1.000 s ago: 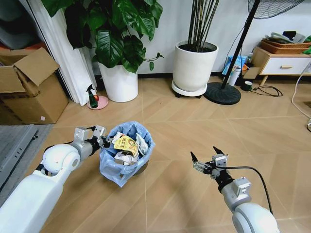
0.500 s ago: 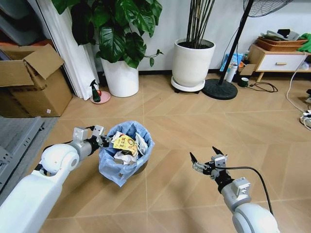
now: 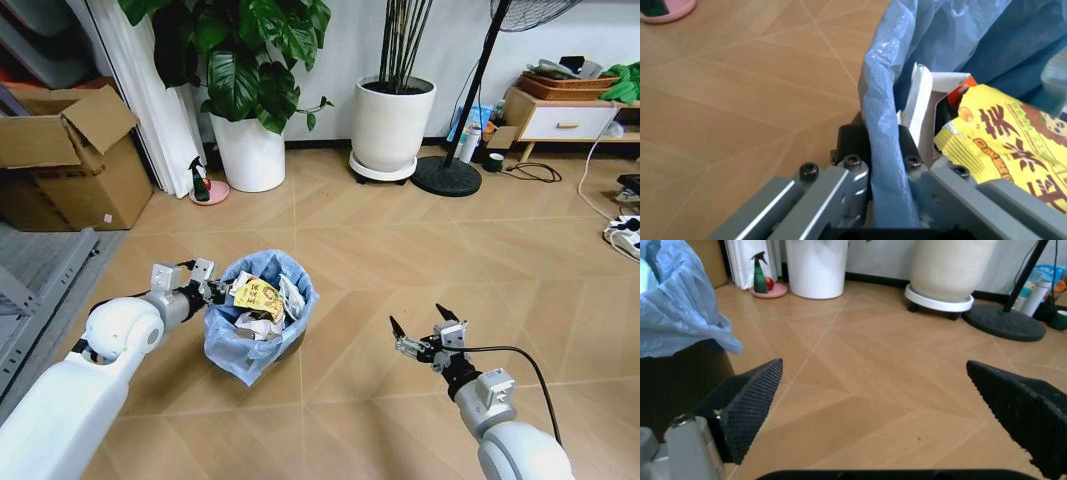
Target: Pick up the trash bin and place the garbage on the floor into it.
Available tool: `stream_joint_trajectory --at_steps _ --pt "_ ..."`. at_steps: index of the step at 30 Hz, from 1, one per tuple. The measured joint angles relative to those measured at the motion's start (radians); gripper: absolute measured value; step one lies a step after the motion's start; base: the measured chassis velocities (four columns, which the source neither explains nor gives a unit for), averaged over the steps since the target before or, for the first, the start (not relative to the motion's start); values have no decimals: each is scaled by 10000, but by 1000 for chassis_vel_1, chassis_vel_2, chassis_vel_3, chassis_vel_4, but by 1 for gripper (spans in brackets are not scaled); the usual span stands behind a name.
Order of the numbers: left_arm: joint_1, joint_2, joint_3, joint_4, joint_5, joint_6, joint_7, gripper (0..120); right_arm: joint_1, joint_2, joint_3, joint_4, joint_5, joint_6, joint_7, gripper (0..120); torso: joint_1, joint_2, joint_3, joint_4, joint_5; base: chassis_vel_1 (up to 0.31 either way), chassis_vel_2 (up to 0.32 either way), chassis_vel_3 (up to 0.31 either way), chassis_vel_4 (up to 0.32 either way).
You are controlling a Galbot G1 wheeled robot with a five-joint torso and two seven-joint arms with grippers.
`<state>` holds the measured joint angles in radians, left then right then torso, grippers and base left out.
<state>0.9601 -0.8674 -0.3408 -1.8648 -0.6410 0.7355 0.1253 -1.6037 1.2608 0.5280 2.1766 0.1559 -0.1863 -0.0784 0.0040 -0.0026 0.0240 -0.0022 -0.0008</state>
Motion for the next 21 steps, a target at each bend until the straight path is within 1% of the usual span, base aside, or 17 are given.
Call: stream_joint_trajectory --at_steps 1,21 --pt "0 -15 0 24 -5 0 -7 0 -6 1 11 -24 0 10 0 100 0 0 0 0 -4 127 -149 -132 138" --pt "-88 -175 49 188 -47 0 33 0 7 54 36 -164 -53 45 8 100 0 0 -1 -1 0 135 -143 -143 140"
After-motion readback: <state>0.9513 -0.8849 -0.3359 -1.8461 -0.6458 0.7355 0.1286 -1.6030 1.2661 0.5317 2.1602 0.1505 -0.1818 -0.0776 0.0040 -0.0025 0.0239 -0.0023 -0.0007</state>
